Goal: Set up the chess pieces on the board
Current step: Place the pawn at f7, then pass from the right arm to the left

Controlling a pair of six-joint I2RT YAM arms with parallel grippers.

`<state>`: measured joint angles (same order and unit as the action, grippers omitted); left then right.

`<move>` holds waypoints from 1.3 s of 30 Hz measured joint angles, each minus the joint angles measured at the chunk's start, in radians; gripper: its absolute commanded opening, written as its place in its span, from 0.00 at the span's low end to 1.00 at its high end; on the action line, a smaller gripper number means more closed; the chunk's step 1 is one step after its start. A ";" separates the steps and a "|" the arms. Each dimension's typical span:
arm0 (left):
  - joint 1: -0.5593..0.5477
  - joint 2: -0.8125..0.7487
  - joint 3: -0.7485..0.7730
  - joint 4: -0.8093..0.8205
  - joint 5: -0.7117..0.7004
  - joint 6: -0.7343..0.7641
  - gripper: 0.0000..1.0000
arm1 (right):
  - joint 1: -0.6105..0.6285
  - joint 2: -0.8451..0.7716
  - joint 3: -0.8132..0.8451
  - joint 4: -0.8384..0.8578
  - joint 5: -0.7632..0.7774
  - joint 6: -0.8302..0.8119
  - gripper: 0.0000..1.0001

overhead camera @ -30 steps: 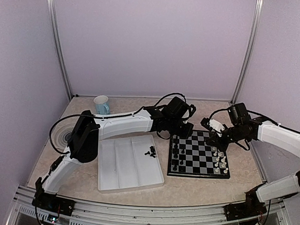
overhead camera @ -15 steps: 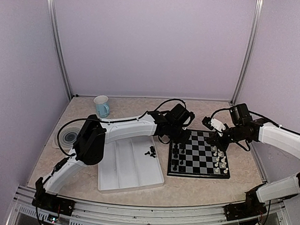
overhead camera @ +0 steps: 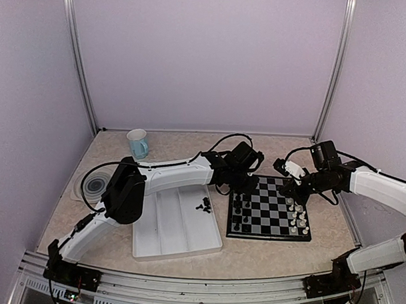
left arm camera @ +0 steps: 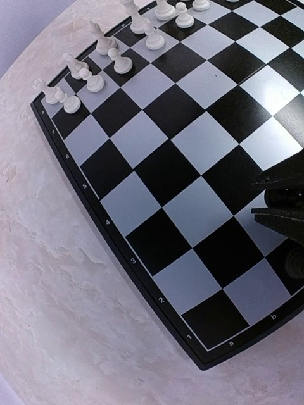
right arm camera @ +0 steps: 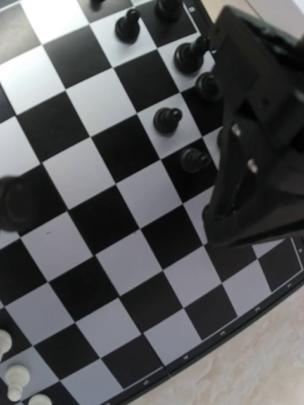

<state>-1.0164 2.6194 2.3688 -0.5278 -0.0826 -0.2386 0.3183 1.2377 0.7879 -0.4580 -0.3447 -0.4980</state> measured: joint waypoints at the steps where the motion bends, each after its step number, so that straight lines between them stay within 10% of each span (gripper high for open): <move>1: 0.000 0.003 0.001 0.000 -0.002 0.001 0.13 | 0.000 0.000 0.000 0.000 0.000 0.000 0.04; 27: 0.000 0.006 -0.006 0.026 -0.012 0.008 0.51 | 0.000 0.003 0.000 -0.002 -0.014 -0.003 0.05; 39: 0.132 -0.575 -0.659 0.439 0.381 -0.312 0.54 | 0.010 0.017 0.151 -0.101 -0.065 -0.088 0.08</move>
<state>-0.8845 2.0445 1.7100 -0.0883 0.2985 -0.5503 0.3283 1.2545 0.9386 -0.5587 -0.4095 -0.5858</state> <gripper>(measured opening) 0.544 0.079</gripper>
